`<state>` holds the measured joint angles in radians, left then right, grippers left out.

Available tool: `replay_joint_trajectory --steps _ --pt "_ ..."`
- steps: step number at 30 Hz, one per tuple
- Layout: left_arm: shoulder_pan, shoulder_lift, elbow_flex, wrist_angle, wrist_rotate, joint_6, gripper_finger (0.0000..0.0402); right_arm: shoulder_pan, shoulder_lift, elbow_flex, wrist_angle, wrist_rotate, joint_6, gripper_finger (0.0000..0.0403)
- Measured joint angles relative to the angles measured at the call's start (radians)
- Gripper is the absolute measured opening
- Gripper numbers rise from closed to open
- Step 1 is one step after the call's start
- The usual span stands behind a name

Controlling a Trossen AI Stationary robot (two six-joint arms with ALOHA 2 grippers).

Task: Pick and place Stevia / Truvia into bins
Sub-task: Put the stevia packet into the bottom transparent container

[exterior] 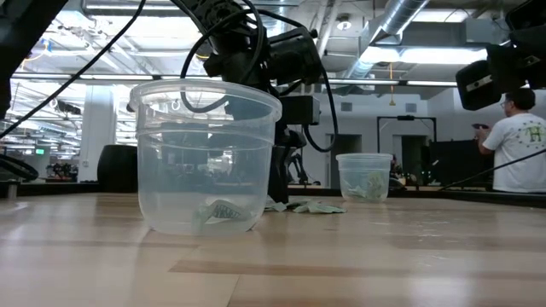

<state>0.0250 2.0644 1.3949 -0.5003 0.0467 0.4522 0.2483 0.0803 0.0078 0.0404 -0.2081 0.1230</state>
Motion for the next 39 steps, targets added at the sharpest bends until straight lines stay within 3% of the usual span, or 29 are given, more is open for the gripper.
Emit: replay_joint_trajectory --steps 14,27,39 --pt "0.000 0.000 0.000 0.002 0.032 -0.001 0.0014 0.000 0.000 0.000 0.000 0.000 0.000 0.0087" --pt "0.000 0.000 0.000 0.002 0.019 -0.001 0.0092 0.000 0.000 0.000 0.000 0.000 0.000 0.0087" --pt "-0.001 -0.010 -0.054 0.051 -0.026 0.006 0.0096 0.000 0.000 0.000 0.000 0.000 0.000 0.0087"
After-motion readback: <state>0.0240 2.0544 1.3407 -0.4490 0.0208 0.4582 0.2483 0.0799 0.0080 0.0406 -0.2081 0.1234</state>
